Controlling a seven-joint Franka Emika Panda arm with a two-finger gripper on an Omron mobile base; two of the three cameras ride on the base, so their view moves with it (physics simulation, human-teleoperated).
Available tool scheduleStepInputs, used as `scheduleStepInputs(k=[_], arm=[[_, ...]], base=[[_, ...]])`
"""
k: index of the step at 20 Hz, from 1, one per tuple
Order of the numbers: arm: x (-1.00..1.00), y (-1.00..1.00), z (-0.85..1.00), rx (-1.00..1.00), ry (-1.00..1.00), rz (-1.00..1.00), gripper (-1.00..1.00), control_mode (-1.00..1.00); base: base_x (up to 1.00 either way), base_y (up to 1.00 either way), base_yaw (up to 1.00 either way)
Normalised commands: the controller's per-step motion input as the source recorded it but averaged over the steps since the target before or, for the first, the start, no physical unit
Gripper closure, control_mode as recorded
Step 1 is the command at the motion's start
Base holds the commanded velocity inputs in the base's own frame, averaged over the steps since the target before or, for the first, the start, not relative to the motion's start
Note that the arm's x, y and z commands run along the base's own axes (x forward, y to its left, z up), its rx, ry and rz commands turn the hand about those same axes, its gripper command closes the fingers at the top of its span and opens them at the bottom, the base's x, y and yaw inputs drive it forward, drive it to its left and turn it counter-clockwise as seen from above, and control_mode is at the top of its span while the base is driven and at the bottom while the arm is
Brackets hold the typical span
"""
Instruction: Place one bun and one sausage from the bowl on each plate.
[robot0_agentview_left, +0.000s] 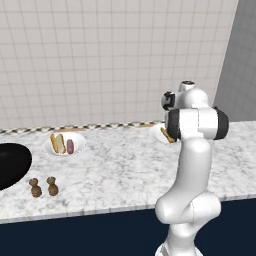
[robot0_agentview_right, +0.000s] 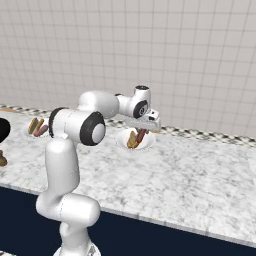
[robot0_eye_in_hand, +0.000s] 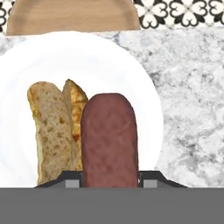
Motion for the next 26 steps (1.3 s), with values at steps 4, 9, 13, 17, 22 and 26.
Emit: scheduleStepInputs(k=[4,9,13,17,22,26], arm=[[0.0,0.0,-0.25,0.0,0.0,0.06,1.0,-1.0],[0.07,0.0,-0.11,0.0,0.0,0.0,1.0,-1.0],[0.33,0.0,-0.08,0.0,0.0,0.0,1.0,-1.0],[0.1,0.0,-0.09,0.0,0.0,0.0,1.0,-1.0],[0.0,0.0,-0.07,0.0,0.0,0.0,-1.0,-1.0],[-0.02,0.0,0.0,0.0,0.0,0.0,-1.0,-1.0]], base=[[0.0,0.0,0.0],[0.0,0.0,0.0],[0.0,0.0,0.0],[0.0,0.0,0.0],[0.0,0.0,0.0],[0.0,0.0,0.0]])
